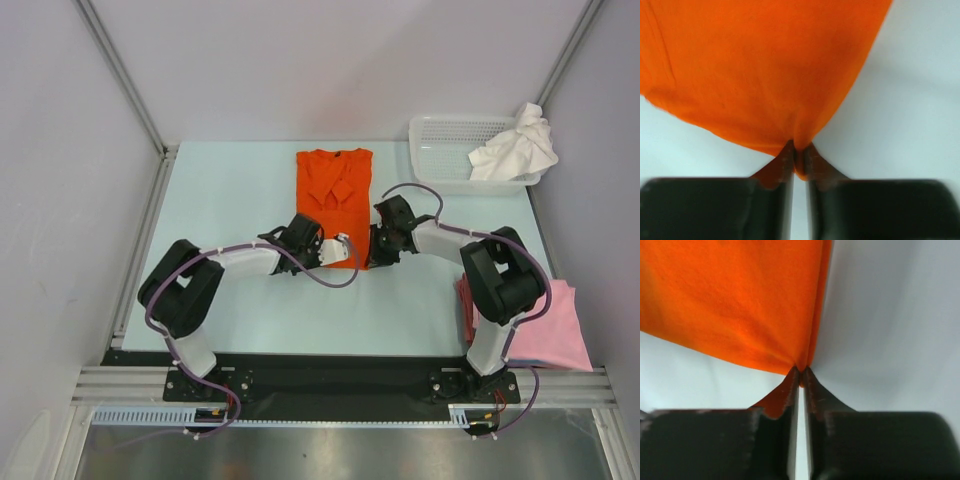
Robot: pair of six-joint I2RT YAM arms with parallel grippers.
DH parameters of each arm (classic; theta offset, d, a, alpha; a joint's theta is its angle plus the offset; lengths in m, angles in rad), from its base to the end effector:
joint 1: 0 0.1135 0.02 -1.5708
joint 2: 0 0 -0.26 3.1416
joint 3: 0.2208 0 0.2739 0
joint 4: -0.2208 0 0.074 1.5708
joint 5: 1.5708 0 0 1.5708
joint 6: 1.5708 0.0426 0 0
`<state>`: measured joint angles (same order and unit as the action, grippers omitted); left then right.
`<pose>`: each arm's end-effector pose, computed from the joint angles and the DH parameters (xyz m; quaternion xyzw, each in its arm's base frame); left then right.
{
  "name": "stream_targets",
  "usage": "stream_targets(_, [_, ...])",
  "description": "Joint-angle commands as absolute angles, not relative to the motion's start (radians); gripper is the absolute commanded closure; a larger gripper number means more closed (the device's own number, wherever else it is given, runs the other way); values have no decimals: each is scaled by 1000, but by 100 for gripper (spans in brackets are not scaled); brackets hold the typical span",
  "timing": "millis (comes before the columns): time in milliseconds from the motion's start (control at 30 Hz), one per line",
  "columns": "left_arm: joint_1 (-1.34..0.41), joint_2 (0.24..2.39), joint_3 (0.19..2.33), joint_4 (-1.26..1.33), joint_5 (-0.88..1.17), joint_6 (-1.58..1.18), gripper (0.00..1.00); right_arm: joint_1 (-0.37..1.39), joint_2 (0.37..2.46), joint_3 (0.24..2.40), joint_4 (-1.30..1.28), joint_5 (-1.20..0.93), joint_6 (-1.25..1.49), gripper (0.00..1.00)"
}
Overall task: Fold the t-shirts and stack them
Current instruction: Fold the tshirt
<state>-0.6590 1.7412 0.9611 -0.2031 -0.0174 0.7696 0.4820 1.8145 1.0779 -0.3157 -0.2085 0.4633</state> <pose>0.2858 -0.2204 0.1274 0.6251 0.7248 0.0243 0.2887 0.3311 0.1832 0.1302 -0.0357 0.9610 0.2056 0.1812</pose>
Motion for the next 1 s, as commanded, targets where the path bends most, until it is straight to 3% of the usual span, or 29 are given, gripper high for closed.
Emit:
stream_targets(0, [-663,1770,954,-212,-57,793,90,483,1821,1068,-299,-221,469,94])
stream_targets(33, [-663,1763,956,-215,-57,787,100,483,1815,1068,-304,-221,465,99])
stream_targets(267, [-663,1640,953,-319,-17,727,100,495,1695,1031,-379,-233,449,100])
stream_targets(567, [-675,1408,986,-803,167,660,100,623,1353,948,-698,-235,468,100])
stream_targets(733, [-673,1315,1103,-1051,229,652,100,637,1203,1012,-897,-250,492,100])
stream_targets(967, [-598,1441,1308,-945,166,641,100,468,1383,1144,-791,-264,394,100])
